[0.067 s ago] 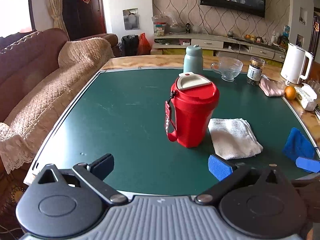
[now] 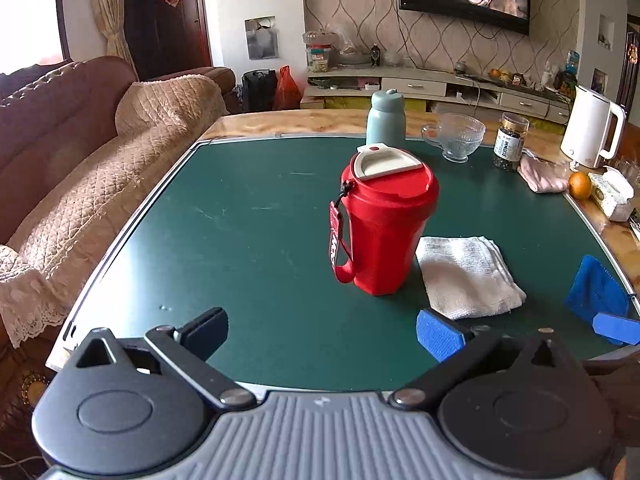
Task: Clean container
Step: 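Move the left tool toward the red tumbler while the right tool approaches the white towel, then grasp and lift the red tumbler with the left tool while the right tool grasps the white towel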
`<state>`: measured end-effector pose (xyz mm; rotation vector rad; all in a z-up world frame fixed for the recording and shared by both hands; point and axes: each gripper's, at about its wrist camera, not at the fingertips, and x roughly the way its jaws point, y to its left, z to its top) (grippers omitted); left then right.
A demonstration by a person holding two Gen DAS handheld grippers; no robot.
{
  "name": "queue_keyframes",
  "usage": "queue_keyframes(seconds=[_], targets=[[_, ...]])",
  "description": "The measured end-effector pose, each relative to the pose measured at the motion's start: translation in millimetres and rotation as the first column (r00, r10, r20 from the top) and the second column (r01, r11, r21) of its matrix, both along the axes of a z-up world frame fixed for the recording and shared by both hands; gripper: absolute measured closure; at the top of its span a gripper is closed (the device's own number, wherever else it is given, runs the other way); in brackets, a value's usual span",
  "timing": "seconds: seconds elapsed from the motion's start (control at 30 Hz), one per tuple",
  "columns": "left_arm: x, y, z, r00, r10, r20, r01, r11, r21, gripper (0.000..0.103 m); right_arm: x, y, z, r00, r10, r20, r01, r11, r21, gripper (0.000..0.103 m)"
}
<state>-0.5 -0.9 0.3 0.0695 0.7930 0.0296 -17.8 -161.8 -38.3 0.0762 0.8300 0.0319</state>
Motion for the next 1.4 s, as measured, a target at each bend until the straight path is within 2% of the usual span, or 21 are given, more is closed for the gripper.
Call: queue_keyframes(seconds=[0.5, 0.73, 0.8, 1.0, 1.1, 1.27, 1.33, 1.4], targets=[[12, 3, -5, 1.0, 0.02, -0.015, -0.021, 0.999, -0.027, 0.0, 4, 7, 0, 1.0, -0.017, 0.023, 0.018, 0.998, -0.057, 0.0], [16, 10, -9, 0.999, 0.035, -0.011, -0.036, 0.999, -0.037, 0.0, 13, 10, -3, 0.996, -0.054, 0.067, 0.064, 0.986, -0.155, 0.0], [18, 13, -12, 0.999, 0.045, -0.012, -0.045, 0.998, -0.038, 0.0, 19, 5, -6, 0.997, -0.05, 0.06, 0.058, 0.989, -0.133, 0.0], [27, 19, -22, 0.999, 0.024, -0.031, -0.025, 0.998, -0.054, 0.0, 44, -12, -20, 1.0, 0.01, 0.011, -0.01, 1.0, 0.012, 0.0], [31, 22, -27, 0.999, 0.019, -0.032, -0.022, 0.998, -0.067, 0.0, 56, -12, -29, 0.998, 0.055, -0.009, -0.055, 0.998, 0.007, 0.0], [40, 28, -37, 0.999, 0.026, -0.037, -0.029, 0.996, -0.082, 0.0, 78, -5, -52, 0.991, 0.132, -0.01, -0.133, 0.989, -0.06, 0.0], [43, 30, -41, 0.999, 0.028, -0.038, -0.031, 0.996, -0.088, 0.0, 88, -3, -62, 0.989, 0.148, -0.021, -0.149, 0.986, -0.07, 0.011], [47, 31, -44, 0.999, 0.029, -0.04, -0.033, 0.995, -0.092, 0.0, 100, -5, -75, 0.987, 0.152, -0.059, -0.155, 0.987, -0.044, 0.029]])
